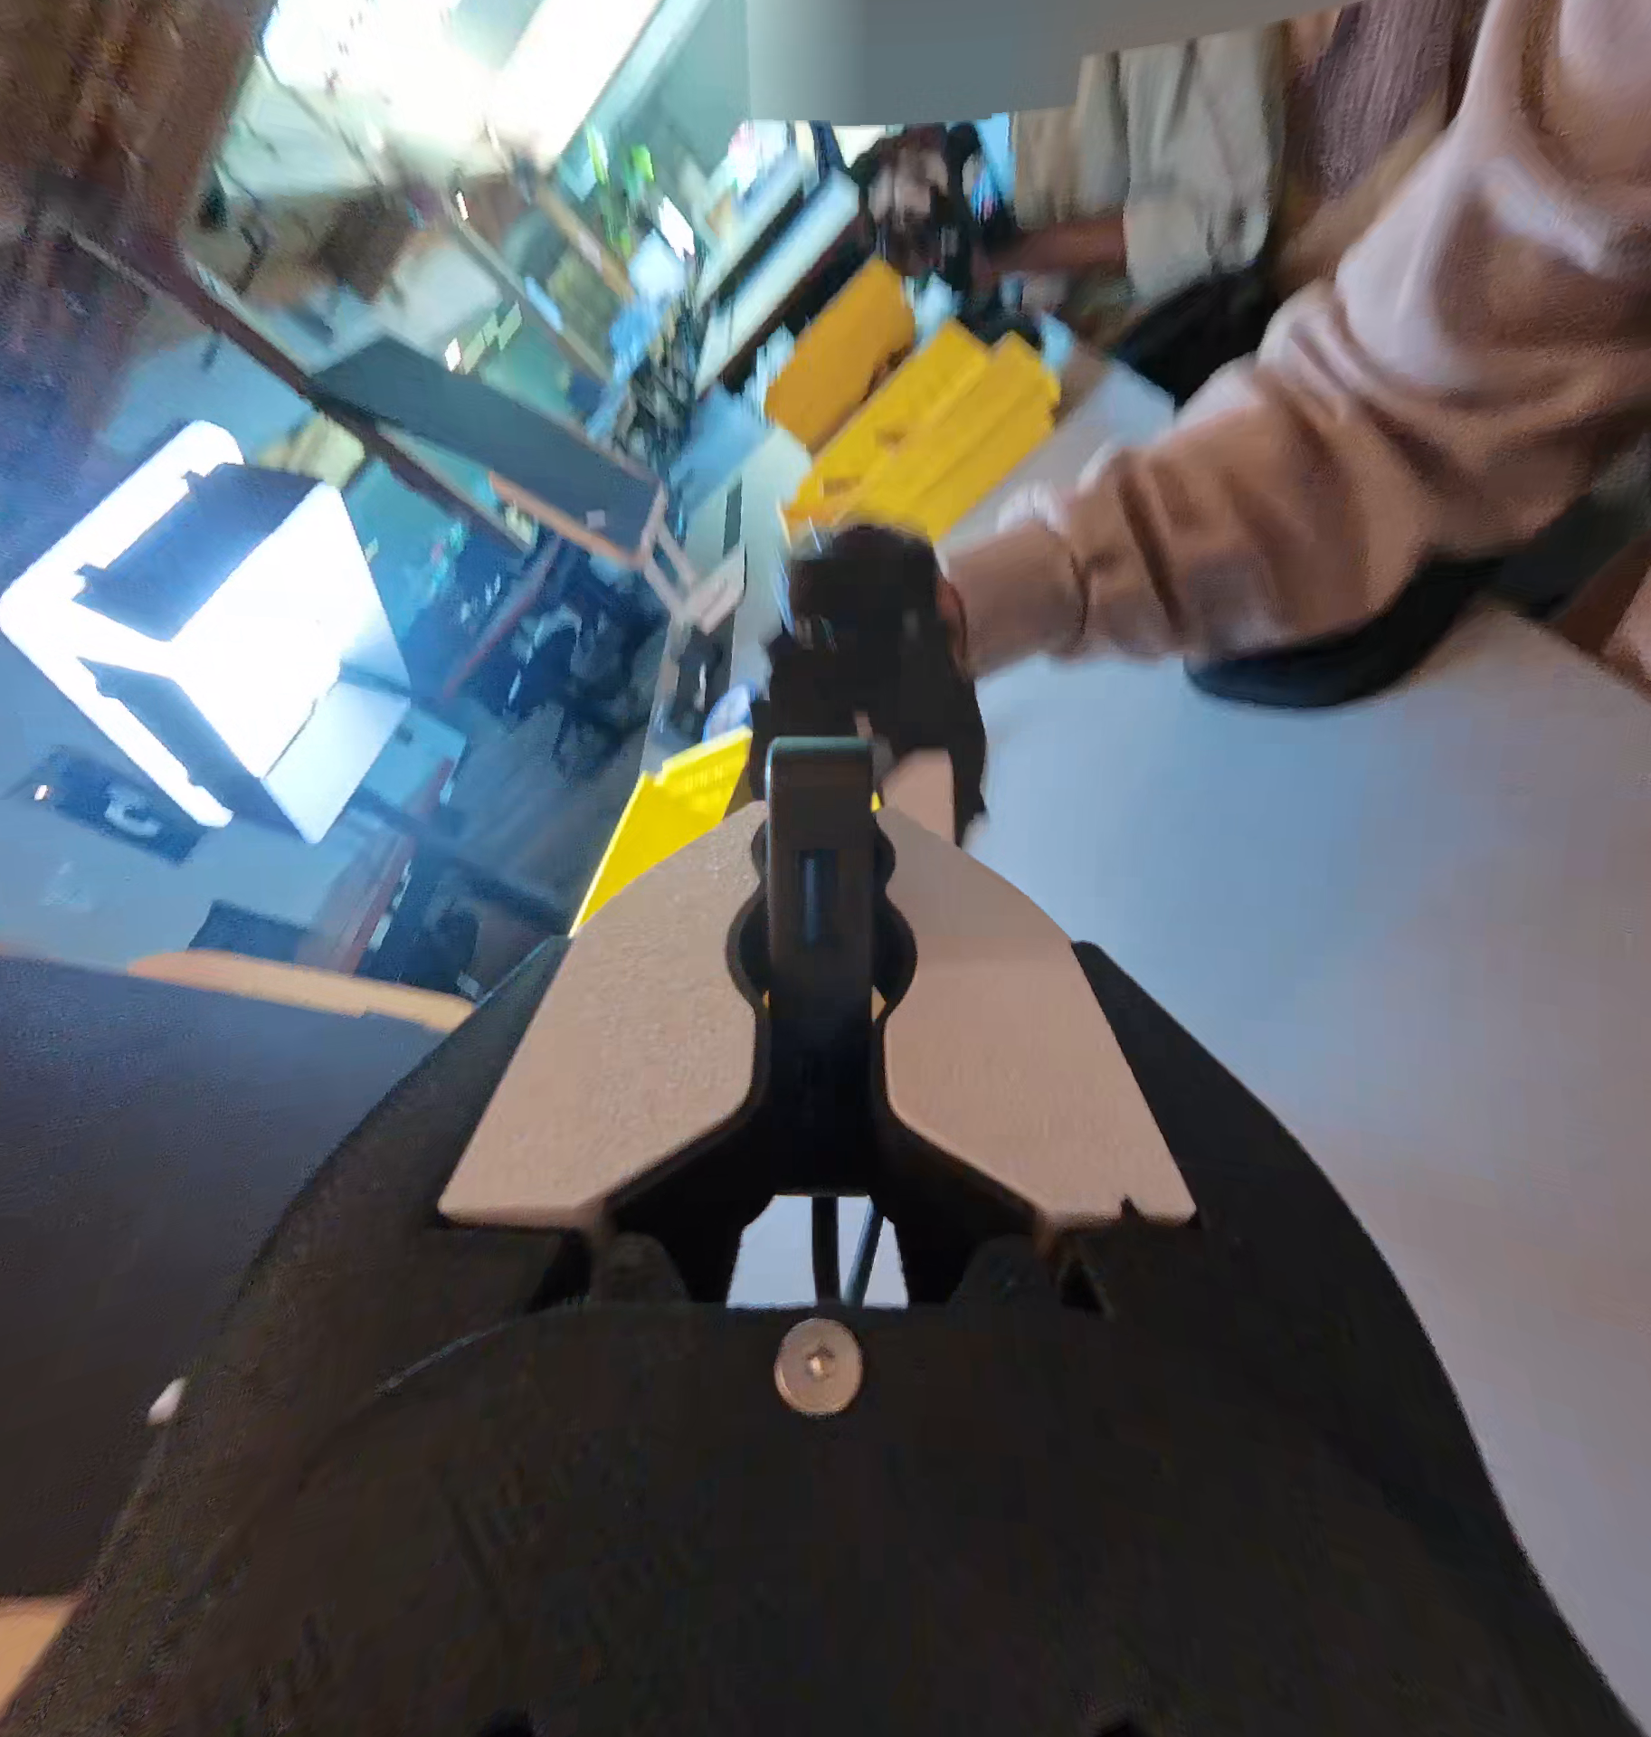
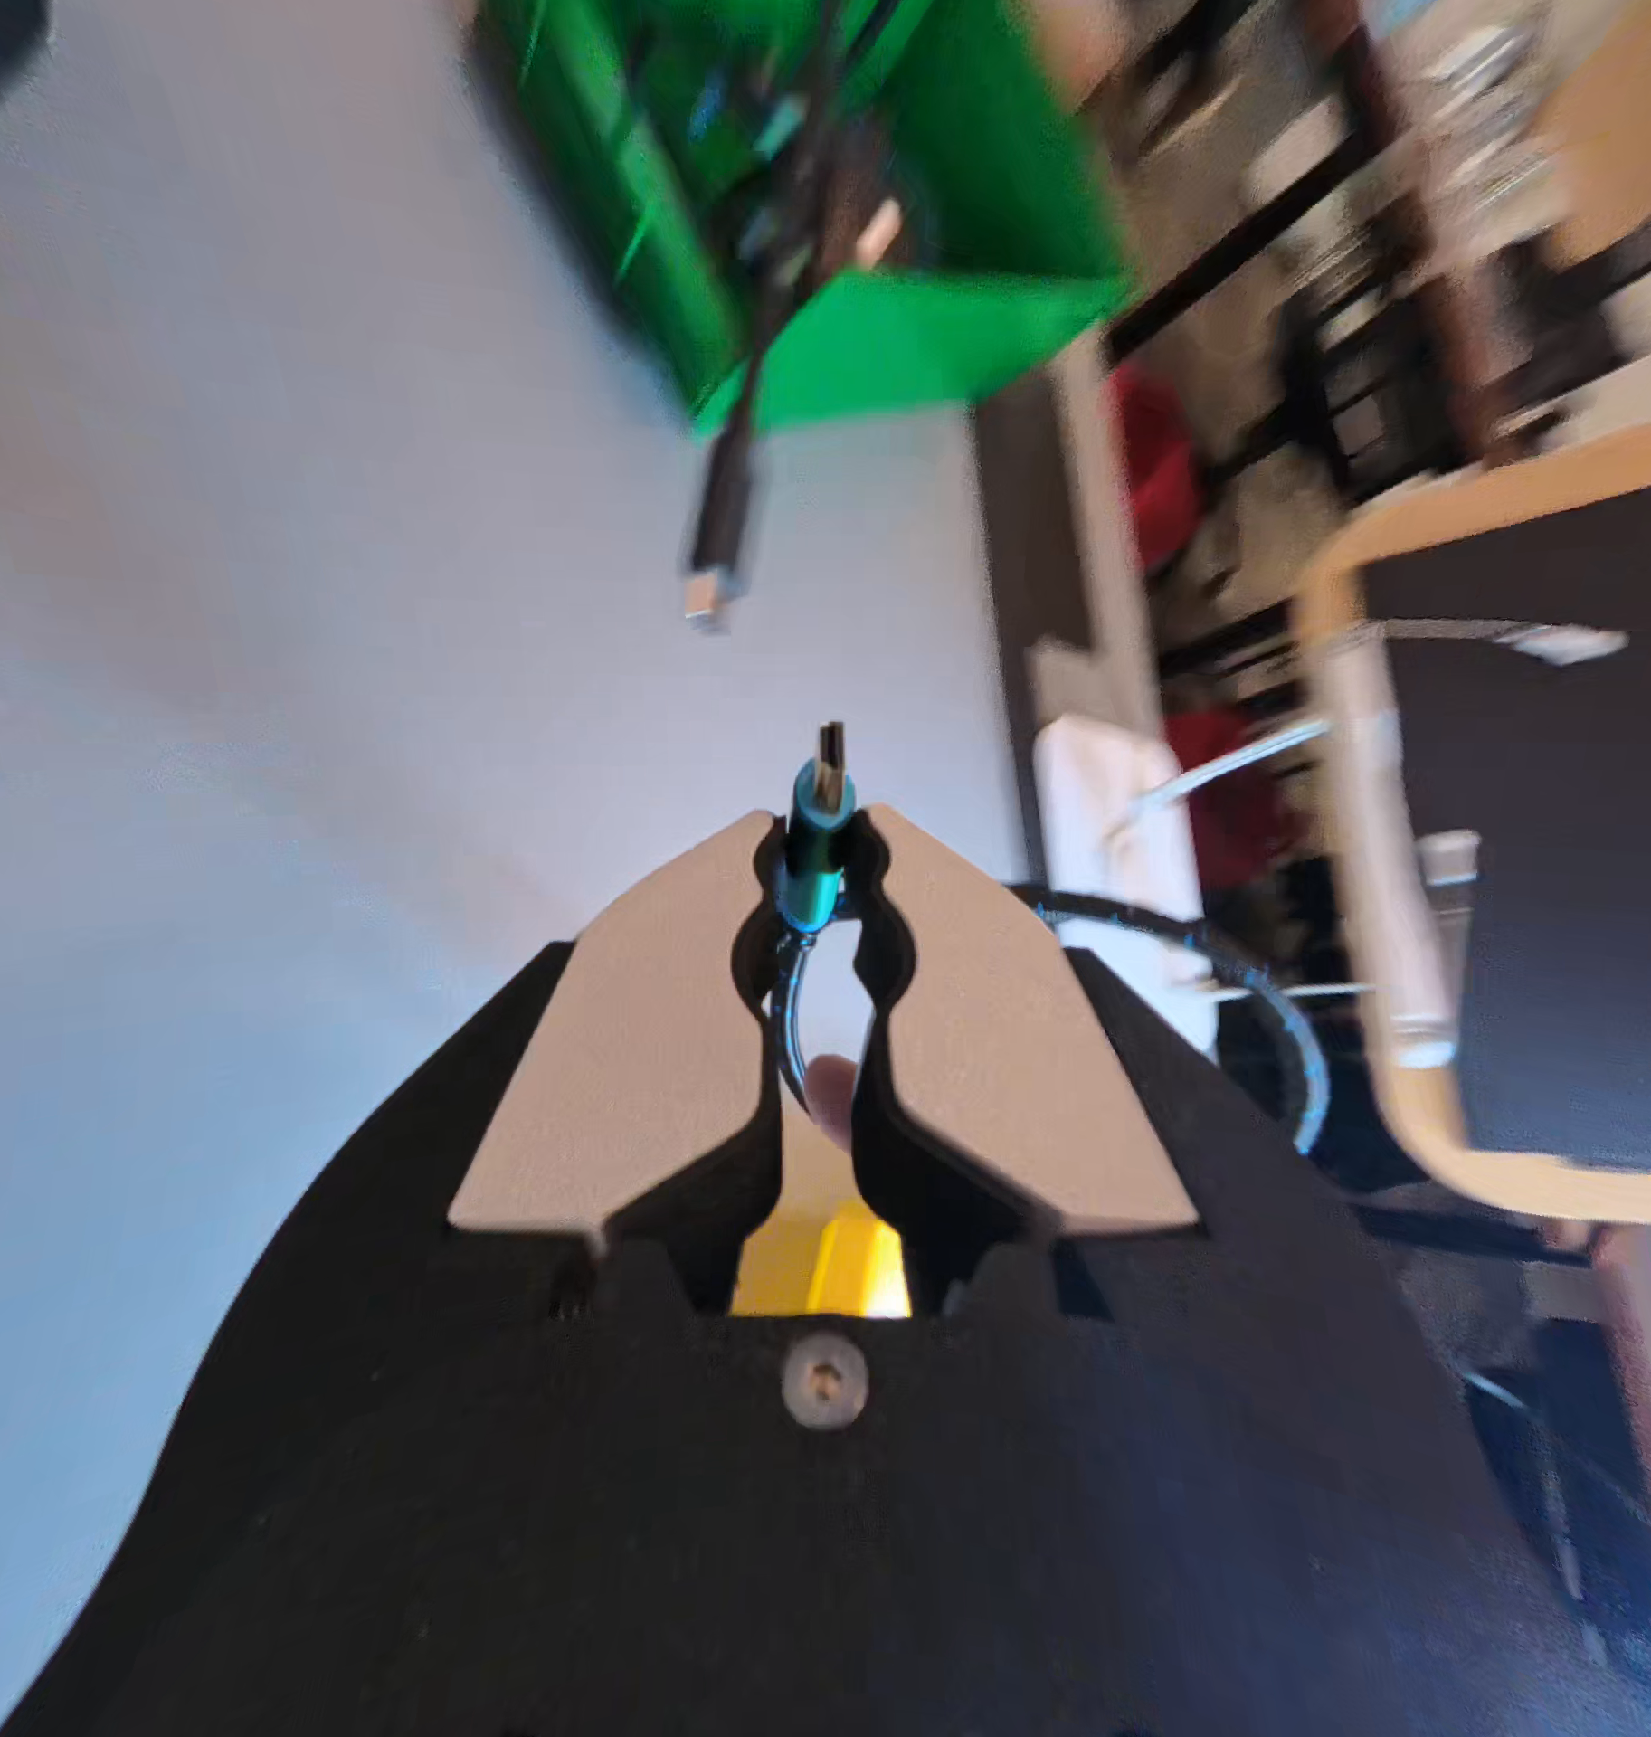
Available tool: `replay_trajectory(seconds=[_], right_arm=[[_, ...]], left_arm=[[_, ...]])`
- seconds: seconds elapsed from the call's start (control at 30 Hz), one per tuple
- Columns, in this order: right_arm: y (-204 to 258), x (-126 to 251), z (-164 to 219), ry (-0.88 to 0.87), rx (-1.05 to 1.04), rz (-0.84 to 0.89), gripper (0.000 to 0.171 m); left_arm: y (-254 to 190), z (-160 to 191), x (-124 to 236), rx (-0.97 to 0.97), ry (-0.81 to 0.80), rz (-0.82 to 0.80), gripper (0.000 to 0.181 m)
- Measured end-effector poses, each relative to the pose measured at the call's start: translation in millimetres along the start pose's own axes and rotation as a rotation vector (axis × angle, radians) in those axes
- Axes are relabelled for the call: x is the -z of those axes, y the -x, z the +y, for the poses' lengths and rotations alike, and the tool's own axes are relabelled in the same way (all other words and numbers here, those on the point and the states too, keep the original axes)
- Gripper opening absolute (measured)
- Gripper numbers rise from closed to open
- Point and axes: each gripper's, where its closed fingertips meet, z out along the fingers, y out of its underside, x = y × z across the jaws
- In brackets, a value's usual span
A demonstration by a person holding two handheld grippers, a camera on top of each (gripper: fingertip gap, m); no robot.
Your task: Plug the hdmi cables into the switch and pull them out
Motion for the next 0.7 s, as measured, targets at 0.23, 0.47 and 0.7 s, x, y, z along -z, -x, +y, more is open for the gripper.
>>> replay_trajectory(seconds=[0.23, 0.47, 0.7], right_arm=[[-89, 76, 17, 0.067, -0.131, 0.412, 0.012], [-104, 74, 203, 0.521, -0.754, 0.522, 0.012], [-128, 69, 181, 0.275, -0.731, 0.609, 0.045]], left_arm=[[39, -13, 28, 0.035, -0.116, -0.233, 0.016], [75, 22, 17, 0.256, -0.081, -0.401, 0.017], [68, 54, -16, 0.373, -0.067, -0.328, 0.016]])
